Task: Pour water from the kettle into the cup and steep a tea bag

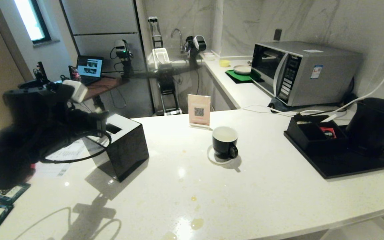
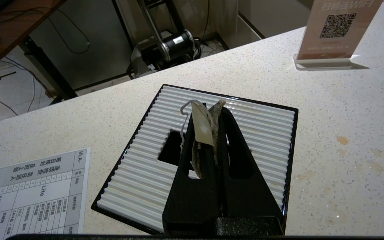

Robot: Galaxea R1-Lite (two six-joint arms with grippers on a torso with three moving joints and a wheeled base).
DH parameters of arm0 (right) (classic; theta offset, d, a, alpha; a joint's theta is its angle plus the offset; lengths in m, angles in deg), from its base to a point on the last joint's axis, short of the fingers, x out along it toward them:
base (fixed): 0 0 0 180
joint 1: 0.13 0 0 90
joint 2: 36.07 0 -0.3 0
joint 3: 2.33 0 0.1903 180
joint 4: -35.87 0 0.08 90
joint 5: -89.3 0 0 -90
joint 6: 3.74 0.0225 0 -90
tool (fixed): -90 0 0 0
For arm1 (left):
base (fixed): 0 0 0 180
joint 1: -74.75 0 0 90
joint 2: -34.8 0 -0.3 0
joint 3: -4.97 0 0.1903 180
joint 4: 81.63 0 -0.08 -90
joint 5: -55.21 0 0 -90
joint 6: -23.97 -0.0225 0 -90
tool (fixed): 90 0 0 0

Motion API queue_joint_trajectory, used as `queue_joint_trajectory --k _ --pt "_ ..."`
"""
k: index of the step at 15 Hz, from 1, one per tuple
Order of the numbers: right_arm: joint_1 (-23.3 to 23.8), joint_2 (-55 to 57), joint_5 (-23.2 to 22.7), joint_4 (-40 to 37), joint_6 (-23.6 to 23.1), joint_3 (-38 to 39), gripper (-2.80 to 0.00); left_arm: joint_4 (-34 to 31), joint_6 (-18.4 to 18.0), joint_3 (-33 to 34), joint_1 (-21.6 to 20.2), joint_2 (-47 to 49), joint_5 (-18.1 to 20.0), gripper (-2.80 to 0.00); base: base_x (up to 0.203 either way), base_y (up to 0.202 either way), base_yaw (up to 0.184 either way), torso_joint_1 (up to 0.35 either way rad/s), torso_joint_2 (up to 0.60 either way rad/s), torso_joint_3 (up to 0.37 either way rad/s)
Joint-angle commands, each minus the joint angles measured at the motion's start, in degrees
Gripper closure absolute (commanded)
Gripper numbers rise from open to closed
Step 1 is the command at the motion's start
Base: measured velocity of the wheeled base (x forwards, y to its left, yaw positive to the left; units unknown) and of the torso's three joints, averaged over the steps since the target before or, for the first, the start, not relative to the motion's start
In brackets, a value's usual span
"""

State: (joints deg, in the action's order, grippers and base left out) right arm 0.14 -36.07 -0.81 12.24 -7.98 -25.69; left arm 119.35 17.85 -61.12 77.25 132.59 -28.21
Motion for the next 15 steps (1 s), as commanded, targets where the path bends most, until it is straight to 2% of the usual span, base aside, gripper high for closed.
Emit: queue_joint_trajectory --k 1,14,15 --pt "0.0 0.07 -0.05 -0.04 -0.06 0.0 0.0 0.3 -0.03 0.0 -0.04 0.58 -0.07 0.0 0.0 0.0 0.0 0.0 0.0 0.0" --pt "0.0 0.09 0.0 0.0 -0.06 0.0 0.0 0.3 -0.21 0.01 0.16 1.61 0.54 0.0 0.0 0.0 0.0 0.0 0.0 0.0" --pt "0.0 0.07 -0.07 0.0 -0.06 0.0 0.0 0.3 -0.21 0.01 0.14 1.61 0.54 -2.8 0.0 0.0 0.0 0.0 0.0 0.0"
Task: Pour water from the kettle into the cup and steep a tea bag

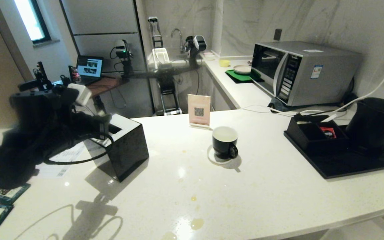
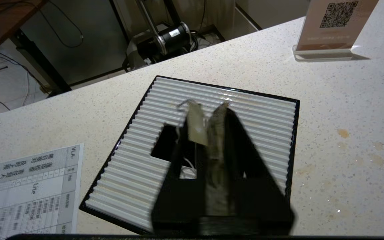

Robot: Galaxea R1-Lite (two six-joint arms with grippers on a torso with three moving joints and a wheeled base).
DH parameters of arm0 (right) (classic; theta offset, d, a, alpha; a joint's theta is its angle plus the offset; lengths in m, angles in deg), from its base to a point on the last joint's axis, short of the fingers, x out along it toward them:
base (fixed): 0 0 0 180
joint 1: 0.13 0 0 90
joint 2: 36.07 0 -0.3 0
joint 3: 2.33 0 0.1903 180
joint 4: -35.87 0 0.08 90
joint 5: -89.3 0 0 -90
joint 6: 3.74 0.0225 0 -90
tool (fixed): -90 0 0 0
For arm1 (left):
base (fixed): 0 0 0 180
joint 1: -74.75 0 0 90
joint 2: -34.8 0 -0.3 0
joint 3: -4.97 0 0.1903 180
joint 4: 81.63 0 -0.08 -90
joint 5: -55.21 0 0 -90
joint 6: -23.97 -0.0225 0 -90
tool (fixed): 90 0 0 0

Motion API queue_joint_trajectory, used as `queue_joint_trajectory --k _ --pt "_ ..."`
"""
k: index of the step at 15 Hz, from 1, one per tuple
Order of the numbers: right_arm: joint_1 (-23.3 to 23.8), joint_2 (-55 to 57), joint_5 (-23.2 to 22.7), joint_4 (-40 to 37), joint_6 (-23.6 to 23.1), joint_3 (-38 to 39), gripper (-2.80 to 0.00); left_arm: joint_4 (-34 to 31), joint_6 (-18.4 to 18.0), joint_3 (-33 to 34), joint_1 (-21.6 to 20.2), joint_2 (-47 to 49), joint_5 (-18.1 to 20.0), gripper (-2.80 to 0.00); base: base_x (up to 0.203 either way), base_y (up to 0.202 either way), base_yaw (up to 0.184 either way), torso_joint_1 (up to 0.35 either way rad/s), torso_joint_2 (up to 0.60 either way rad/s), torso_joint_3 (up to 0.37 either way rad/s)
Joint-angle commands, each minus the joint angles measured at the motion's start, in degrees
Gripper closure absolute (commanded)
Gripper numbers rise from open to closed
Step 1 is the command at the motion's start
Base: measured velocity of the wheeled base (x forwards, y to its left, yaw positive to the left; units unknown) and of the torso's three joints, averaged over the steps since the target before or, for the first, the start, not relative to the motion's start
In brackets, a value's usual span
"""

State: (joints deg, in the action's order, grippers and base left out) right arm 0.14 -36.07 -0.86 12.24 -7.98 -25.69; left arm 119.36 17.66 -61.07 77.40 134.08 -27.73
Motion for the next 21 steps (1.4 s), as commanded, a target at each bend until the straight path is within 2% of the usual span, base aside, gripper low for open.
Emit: queue_joint_trajectory --k 1,21 --pt "0.0 0.03 0.04 0.0 -0.06 0.0 0.0 0.29 -0.01 -0.05 -0.01 0.12 0.06 -2.8 0.0 0.0 0.0 0.0 0.0 0.0" --pt "0.0 0.08 0.02 0.0 -0.06 0.0 0.0 0.38 -0.37 -0.22 0.17 0.21 0.14 -2.8 0.0 0.0 0.0 0.0 0.0 0.0"
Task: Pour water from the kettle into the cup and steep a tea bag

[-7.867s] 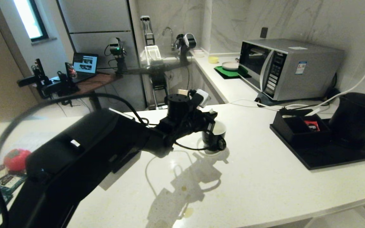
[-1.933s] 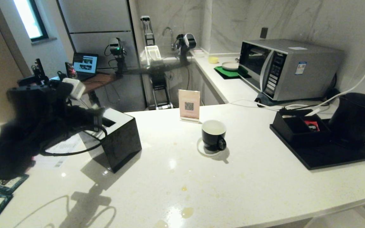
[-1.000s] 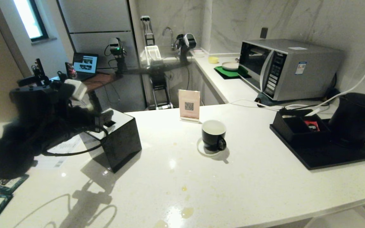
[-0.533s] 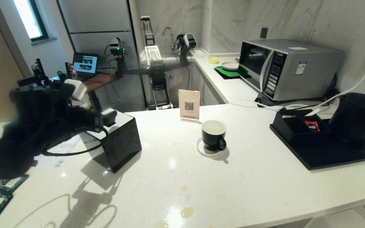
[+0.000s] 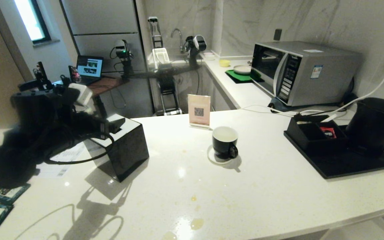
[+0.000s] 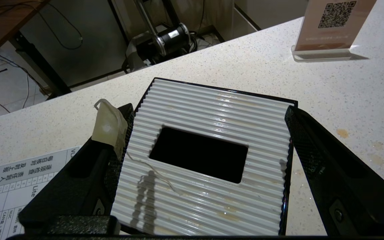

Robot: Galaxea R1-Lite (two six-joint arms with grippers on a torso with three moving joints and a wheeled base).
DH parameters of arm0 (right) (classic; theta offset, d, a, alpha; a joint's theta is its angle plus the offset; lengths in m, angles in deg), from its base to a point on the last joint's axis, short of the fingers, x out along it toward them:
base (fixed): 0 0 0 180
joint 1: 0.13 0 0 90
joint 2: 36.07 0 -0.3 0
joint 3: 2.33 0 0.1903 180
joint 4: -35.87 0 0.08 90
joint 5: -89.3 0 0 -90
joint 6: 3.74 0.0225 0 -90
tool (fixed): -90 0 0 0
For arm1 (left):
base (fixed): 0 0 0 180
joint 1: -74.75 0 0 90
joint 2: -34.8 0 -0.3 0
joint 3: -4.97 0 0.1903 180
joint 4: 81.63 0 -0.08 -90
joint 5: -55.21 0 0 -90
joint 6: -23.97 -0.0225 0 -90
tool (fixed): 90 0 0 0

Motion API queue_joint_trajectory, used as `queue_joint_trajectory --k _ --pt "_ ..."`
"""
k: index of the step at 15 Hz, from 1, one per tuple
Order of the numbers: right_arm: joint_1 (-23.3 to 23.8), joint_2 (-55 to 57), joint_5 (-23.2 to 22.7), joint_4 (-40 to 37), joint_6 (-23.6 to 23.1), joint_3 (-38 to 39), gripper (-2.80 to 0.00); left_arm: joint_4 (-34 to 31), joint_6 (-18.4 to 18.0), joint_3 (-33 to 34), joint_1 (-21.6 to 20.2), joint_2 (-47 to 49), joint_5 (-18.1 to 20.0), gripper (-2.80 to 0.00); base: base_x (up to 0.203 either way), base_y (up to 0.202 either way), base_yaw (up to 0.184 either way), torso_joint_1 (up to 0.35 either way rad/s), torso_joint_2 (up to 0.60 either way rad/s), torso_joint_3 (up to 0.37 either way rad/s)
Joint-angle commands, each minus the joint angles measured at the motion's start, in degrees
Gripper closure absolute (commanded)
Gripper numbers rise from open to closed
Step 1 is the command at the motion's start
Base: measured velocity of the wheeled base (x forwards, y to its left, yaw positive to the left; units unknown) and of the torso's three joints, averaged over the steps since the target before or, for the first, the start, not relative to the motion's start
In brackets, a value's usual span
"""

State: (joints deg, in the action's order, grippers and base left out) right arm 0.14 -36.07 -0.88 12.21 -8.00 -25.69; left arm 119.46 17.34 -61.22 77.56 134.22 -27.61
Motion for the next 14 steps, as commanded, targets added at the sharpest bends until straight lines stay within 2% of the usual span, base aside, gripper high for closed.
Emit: queue_joint_trajectory --k 1,9,14 --pt "0.0 0.0 0.0 0.01 -0.04 0.0 0.0 0.28 0.01 -0.56 0.0 0.24 -0.04 -2.8 0.0 0.0 0.0 0.0 0.0 0.0" --pt "0.0 0.0 0.09 0.03 -0.04 0.0 0.0 0.28 0.26 -3.94 -3.52 1.57 -0.06 -2.8 0.0 0.0 0.0 0.0 0.0 0.0" --pt "0.0 0.09 0.03 0.03 -0.04 0.0 0.0 0.3 0.22 -3.55 -3.74 1.13 -0.06 -2.8 0.0 0.0 0.0 0.0 0.0 0.0"
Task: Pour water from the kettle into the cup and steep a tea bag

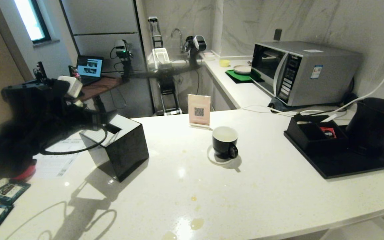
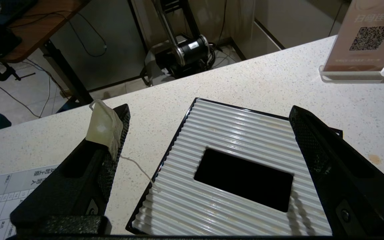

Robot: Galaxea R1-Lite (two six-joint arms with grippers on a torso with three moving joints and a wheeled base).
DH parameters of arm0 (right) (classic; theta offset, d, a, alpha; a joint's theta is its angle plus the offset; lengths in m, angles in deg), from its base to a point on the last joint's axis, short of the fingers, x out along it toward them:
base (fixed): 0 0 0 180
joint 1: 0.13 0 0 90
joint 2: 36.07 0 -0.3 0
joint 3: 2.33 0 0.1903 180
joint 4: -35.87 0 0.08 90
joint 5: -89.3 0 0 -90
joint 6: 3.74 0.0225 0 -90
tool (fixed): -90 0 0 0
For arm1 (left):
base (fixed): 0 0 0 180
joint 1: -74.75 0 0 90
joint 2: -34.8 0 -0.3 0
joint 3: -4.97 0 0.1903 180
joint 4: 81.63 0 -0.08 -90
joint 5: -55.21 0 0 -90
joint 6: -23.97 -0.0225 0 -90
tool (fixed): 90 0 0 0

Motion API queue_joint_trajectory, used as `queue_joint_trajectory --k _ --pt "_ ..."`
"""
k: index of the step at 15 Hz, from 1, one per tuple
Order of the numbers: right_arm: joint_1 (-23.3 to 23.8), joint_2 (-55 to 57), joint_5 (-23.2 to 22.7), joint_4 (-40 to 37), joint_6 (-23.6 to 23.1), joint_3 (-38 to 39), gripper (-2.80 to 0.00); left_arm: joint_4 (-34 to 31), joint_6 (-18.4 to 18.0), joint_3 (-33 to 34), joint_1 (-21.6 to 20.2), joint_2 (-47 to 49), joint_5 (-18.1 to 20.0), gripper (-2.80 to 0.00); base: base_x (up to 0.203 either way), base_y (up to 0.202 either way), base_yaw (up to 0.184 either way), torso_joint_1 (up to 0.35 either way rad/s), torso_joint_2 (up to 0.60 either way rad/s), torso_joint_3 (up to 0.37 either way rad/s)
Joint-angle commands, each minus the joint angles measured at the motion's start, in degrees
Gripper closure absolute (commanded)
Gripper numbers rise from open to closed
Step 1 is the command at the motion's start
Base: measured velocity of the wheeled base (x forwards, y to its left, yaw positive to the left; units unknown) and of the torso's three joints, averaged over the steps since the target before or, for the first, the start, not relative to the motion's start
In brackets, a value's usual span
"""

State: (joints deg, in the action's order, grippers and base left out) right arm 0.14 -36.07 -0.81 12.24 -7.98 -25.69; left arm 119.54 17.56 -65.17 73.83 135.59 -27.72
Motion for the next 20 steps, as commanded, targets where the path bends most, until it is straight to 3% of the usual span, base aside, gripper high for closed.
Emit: queue_joint_trajectory --k 1,12,13,20 --pt "0.0 0.09 -0.07 -0.07 -0.06 0.0 0.0 0.2 -0.09 0.72 0.26 -0.37 0.05 -2.8 0.0 0.0 0.0 0.0 0.0 0.0" --pt "0.0 0.0 -0.04 -0.05 -0.06 0.0 0.0 0.2 -0.62 3.81 6.57 -3.64 -0.42 -2.8 0.0 0.0 0.0 0.0 0.0 0.0" --pt "0.0 0.06 -0.06 -0.01 -0.03 0.0 0.0 0.2 -0.62 4.2 6.73 -4.14 -0.39 0.0 0.0 0.0 0.0 0.0 0.0 0.0" --pt "0.0 0.09 -0.07 0.0 -0.06 0.0 0.0 0.2 -0.53 5.02 7.67 -7.32 -0.44 0.0 0.0 0.0 0.0 0.0 0.0 0.0"
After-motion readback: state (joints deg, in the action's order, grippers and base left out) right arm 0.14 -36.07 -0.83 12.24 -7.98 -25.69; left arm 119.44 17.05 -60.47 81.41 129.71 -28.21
